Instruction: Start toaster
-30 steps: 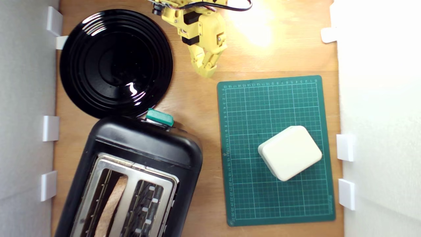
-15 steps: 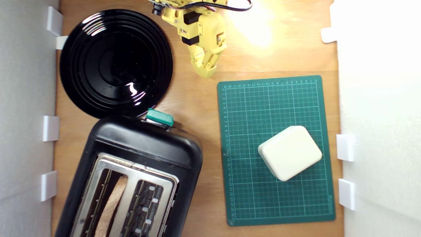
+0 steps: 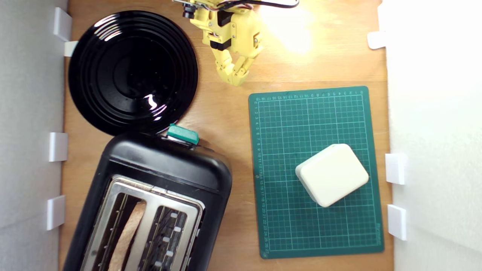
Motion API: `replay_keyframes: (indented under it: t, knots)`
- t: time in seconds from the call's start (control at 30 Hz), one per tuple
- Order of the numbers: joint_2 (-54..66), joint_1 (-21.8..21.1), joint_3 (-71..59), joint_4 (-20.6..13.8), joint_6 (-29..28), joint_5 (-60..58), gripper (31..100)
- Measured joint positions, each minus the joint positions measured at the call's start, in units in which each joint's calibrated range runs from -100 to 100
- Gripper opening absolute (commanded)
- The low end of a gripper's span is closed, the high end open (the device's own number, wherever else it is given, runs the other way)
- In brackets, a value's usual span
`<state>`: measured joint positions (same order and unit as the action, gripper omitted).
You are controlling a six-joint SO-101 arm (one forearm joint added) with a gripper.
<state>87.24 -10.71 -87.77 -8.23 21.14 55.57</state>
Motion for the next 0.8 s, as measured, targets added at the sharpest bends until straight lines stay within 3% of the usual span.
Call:
replay_keyframes:
  t: [0.43, 0.67, 0.8]
  knots:
    - [-25.59, 9.04, 29.75, 0.00, 11.20, 0.00, 31.3]
    - [-36.10, 10.94, 40.04, -0.19, 18.64, 0.00, 31.3]
    - [-39.35, 11.30, 44.30, -3.47, 21.33, 0.00, 31.3]
